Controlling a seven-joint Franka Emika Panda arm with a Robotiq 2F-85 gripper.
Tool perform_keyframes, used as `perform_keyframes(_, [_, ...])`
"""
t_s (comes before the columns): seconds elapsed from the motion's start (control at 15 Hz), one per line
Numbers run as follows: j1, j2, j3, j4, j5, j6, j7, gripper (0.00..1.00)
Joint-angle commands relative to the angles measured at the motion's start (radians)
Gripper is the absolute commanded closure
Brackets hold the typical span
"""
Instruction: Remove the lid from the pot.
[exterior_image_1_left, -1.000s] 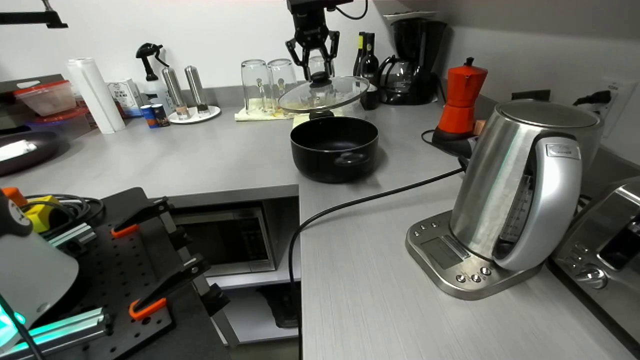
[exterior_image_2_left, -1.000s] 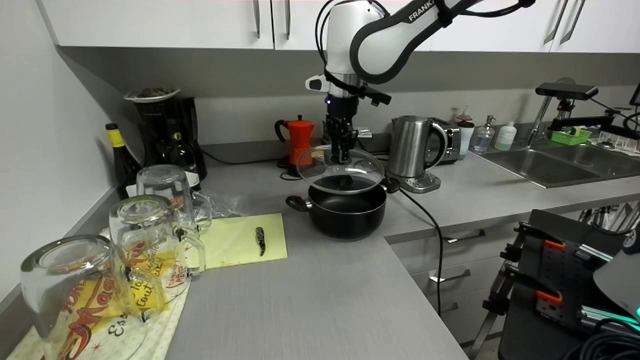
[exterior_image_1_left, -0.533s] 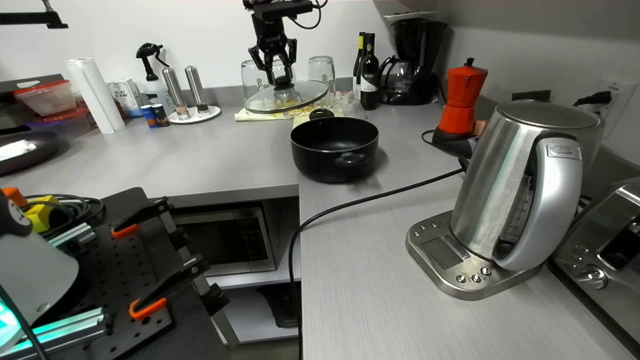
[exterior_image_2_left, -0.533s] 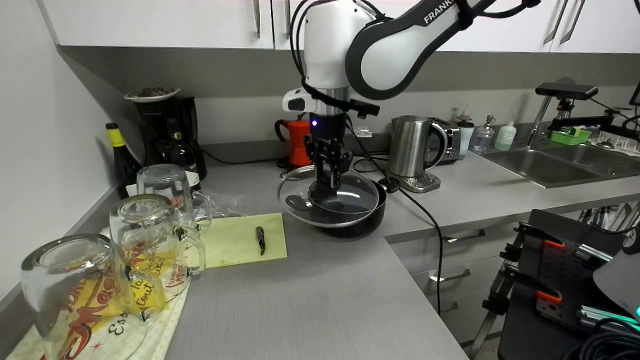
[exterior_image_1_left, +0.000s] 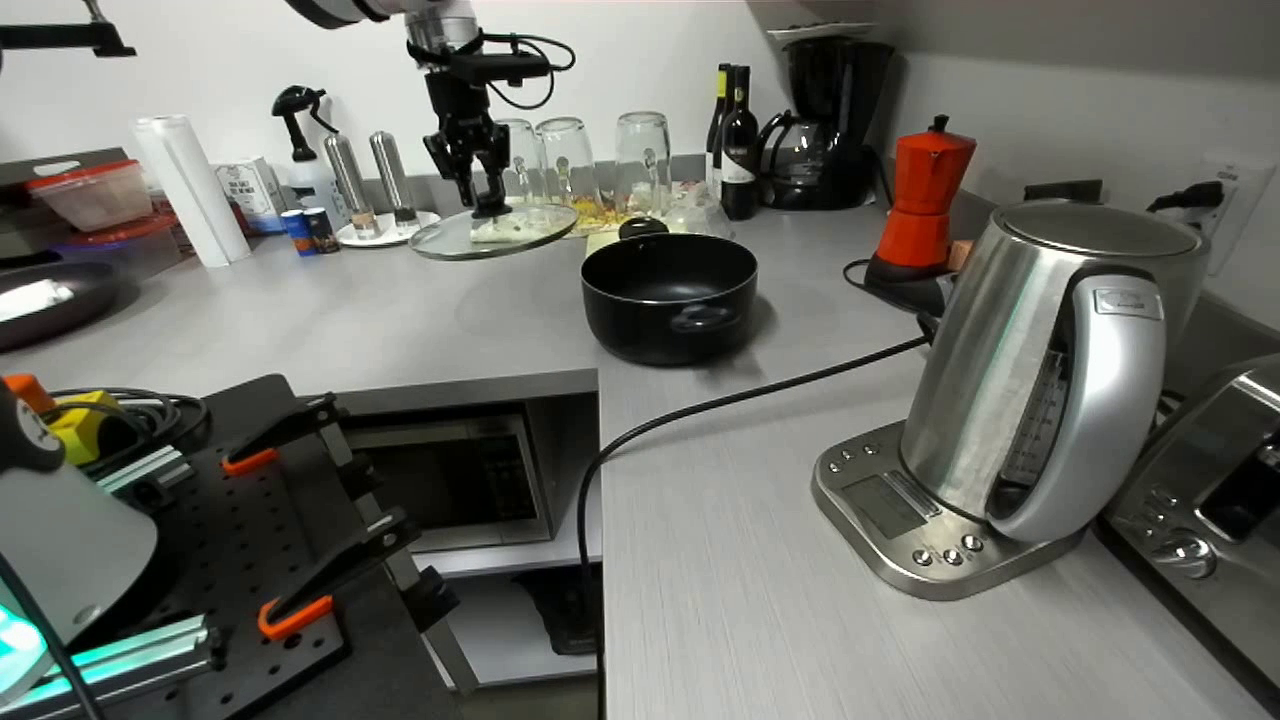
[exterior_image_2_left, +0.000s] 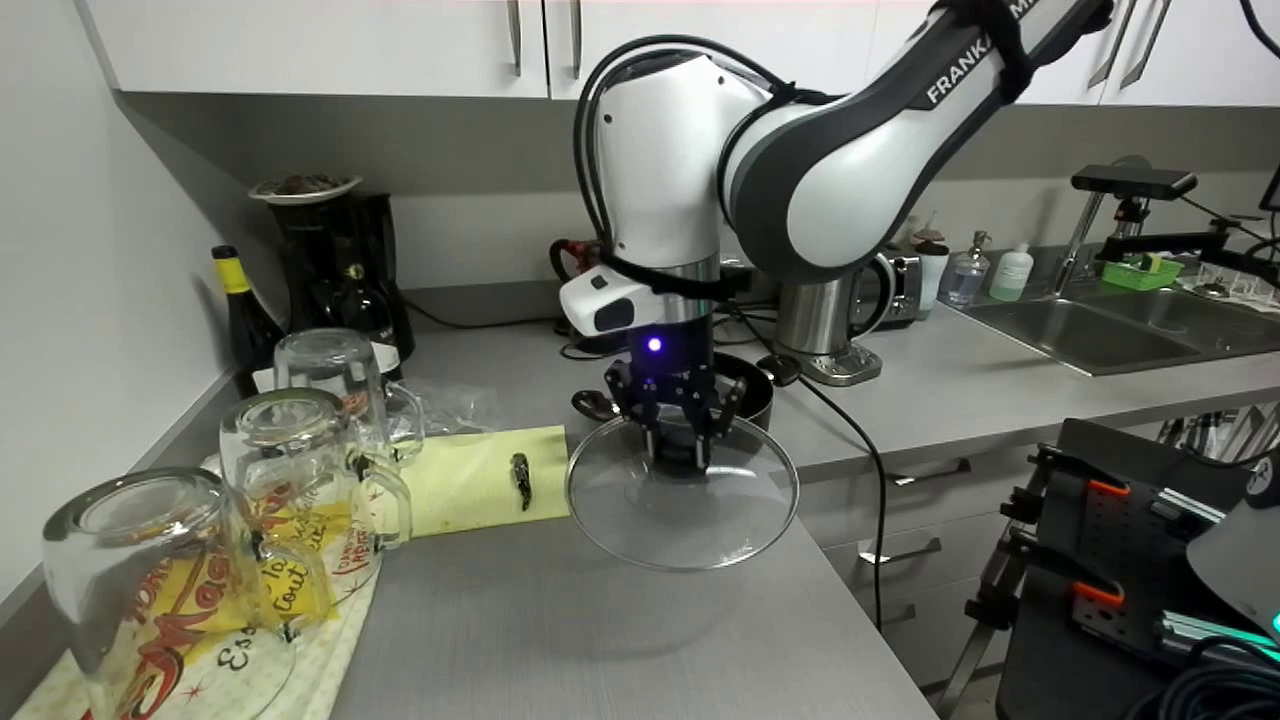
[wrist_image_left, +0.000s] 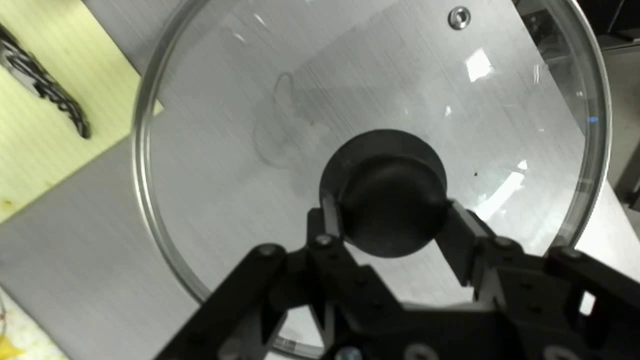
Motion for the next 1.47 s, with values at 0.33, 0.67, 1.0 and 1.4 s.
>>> perform_keyframes(0.33, [0.020,0.117,0.031,-0.031,-0.023,0.131,-0.243,0.75])
perform_keyframes(0.67, [0.017,0.245,-0.009,0.022,-0.044,0.187,-0.339,0.75])
perform_keyframes(1.0, [0.032,0.298,-0.046,0.057,-0.101,0.248,-0.367,0.75])
perform_keyframes(1.4, [0.037,0.264,-0.041,0.036,-0.122,0.251,-0.363,0.17])
